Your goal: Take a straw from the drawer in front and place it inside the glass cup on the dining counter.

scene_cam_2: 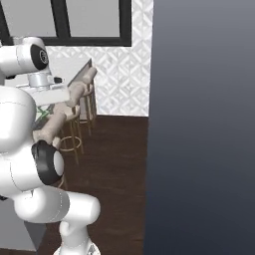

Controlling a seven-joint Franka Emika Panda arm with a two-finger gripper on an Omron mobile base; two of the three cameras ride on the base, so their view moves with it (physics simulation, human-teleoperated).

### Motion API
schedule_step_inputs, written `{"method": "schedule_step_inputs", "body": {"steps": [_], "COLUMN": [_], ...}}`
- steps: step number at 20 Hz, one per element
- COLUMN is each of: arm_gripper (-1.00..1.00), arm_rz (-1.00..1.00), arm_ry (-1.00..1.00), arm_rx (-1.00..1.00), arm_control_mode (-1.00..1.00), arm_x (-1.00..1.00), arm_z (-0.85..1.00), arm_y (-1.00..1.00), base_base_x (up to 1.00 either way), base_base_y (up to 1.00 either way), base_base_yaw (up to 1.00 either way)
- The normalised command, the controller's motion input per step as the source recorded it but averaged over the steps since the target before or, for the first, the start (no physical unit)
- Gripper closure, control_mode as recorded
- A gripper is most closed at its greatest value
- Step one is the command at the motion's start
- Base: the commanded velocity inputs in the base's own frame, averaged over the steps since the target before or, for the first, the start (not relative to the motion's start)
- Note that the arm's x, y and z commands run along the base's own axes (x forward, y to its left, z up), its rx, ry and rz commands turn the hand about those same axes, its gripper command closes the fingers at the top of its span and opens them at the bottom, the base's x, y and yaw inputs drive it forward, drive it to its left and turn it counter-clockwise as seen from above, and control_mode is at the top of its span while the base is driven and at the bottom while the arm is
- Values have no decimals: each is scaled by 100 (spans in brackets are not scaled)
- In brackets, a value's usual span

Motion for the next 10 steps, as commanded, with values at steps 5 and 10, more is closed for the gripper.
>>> {"method": "schedule_step_inputs", "body": {"steps": [5, 10], "arm_gripper": [100, 100], "arm_rz": [0, 0], "arm_ry": [0, 0], "arm_rx": [0, 0], "arm_control_mode": [100, 100], "arm_x": [0, 0], "arm_z": [0, 0], "arm_y": [0, 0], "base_base_x": [100, 100], "base_base_y": [-60, -60], "base_base_yaw": [42, 43]}}
